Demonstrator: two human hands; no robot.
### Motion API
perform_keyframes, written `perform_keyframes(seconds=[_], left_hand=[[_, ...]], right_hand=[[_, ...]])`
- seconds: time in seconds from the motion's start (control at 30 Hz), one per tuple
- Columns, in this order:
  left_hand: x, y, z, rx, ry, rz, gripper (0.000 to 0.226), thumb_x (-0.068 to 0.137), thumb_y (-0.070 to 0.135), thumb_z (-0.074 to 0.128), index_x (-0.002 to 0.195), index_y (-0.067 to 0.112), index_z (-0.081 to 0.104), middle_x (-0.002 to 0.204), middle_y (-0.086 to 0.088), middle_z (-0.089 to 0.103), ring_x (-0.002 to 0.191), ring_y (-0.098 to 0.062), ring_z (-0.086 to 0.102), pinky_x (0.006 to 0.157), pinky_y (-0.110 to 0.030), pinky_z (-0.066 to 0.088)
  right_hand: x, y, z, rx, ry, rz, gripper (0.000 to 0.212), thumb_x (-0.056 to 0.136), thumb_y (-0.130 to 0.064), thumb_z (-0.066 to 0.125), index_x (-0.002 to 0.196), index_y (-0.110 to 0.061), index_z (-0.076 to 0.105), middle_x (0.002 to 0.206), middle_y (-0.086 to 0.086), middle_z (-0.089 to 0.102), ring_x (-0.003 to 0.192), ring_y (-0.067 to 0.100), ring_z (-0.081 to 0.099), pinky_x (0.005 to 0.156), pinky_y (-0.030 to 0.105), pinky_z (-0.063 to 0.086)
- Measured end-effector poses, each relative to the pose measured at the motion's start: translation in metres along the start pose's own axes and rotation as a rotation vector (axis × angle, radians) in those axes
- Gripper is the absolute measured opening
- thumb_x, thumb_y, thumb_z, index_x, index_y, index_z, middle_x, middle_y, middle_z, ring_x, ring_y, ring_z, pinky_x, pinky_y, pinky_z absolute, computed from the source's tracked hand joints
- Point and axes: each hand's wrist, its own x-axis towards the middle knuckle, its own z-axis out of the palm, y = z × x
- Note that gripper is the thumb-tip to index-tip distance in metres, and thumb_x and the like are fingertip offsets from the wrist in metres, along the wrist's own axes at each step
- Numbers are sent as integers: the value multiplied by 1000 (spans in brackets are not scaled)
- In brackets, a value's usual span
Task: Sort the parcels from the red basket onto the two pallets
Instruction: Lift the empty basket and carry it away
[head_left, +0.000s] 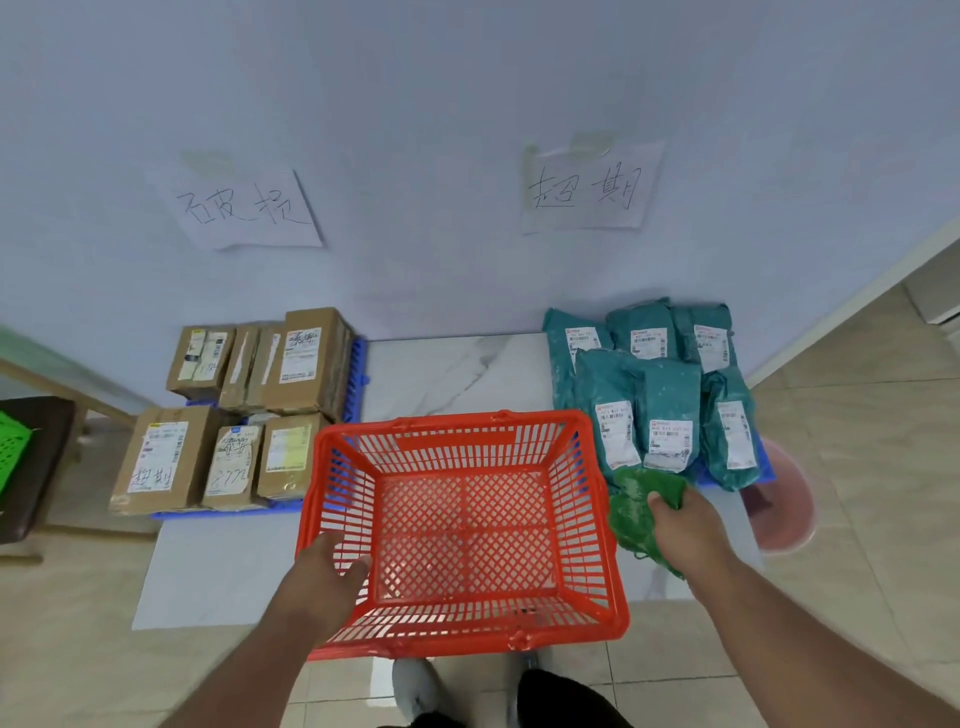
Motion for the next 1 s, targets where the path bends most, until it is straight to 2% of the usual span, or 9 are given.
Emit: perform_keyframes(seconds=[0.23,0.3,0.37,0.47,0.6,0.67,0.73,0.87,1.0], left_hand=[[10,-4,1,-10,8,-95,56,100,47,62,149,23,48,138,-5,66,108,-28,73,92,-46,61],[20,-8,-1,-27,6,-82,46,100,45,64,141,25,56,129,-2,71,97,-24,75,83,-40,63],[33,-13,-3,-50,2,-103,41,100,43,65,136,26,59,120,0,74,86,-19,74,70,-31,58],[55,-20,-5,9,63,-143,37,98,48,65,128,27,62,111,2,76,82,-21,76,77,-40,64],[79,-22,-3,137,185,-156,37,94,58,59,117,29,61,101,3,76,81,-24,75,80,-44,63],[87,-22,-2,46,186,-256,41,97,51,58,125,21,58,107,-2,75,89,-31,75,79,-45,61],[91,-22,-1,-169,109,-362,38,100,41,61,127,15,62,103,-3,77,81,-30,78,75,-42,63],[79,-18,-8,-396,41,-406,22,100,37,65,117,23,63,90,-2,79,64,-26,80,64,-39,64],[54,-1,-25,-524,42,-363,20,100,40,67,114,27,63,91,-2,80,62,-25,80,63,-41,65]], right_hand=[[15,8,8,-151,-19,58,28,106,-25,54,126,-9,65,108,15,70,95,35,64,84,42,52],[22,13,18,-196,-15,101,28,105,-28,53,121,-9,64,104,16,72,91,38,69,82,45,59],[26,13,30,-222,-39,137,27,105,-28,51,116,-8,65,95,15,72,80,32,69,69,37,57],[25,4,46,-231,-89,188,23,109,-21,49,108,-6,67,86,12,70,69,22,64,56,29,43],[29,6,65,-127,-182,314,32,111,-21,48,97,-3,70,87,19,74,77,28,69,67,35,50],[30,7,71,14,-184,371,34,111,-26,49,100,-4,72,92,21,76,85,35,74,85,47,60],[28,7,71,112,-173,413,34,113,-28,48,106,-4,71,89,18,74,84,35,73,95,55,59],[22,2,64,192,-154,422,34,113,-30,48,116,-5,70,104,24,78,84,36,77,75,46,61],[10,-19,37,234,-100,374,29,113,-30,49,115,-7,68,101,23,78,75,33,76,66,40,58]])
